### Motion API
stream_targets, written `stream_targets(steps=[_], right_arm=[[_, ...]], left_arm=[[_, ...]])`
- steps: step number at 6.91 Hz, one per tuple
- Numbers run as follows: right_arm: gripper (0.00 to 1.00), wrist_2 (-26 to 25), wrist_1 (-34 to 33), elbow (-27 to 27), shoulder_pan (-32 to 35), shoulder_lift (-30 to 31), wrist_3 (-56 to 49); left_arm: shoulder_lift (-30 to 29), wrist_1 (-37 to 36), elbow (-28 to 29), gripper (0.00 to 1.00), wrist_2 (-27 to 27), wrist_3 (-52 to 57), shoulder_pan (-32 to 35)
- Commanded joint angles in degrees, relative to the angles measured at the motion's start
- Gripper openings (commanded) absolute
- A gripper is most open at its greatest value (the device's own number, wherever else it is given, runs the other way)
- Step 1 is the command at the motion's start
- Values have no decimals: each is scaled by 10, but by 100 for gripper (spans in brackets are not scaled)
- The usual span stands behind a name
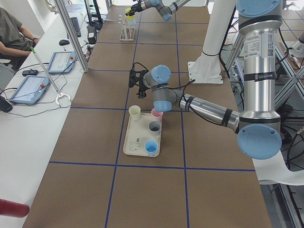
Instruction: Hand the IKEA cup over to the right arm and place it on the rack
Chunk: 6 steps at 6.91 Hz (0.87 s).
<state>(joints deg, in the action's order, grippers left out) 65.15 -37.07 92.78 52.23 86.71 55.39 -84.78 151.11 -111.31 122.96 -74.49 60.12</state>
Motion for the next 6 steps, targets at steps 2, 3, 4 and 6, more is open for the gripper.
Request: stream_targets(steps=[2,3,4,6], right_arm=[[0,2,2,-1,-12,-1,1],[49,2,2,-1,-12,0,2],[99,2,2,0,-12,-1,0],[100,9,2,26,-11,3,-14]], left_arm=[[1,1,0,100,0,0,0],[1,1,0,100,0,0,0],[1,0,1,100,-1,0,0],[2,-2,21,100,0,2,-2]])
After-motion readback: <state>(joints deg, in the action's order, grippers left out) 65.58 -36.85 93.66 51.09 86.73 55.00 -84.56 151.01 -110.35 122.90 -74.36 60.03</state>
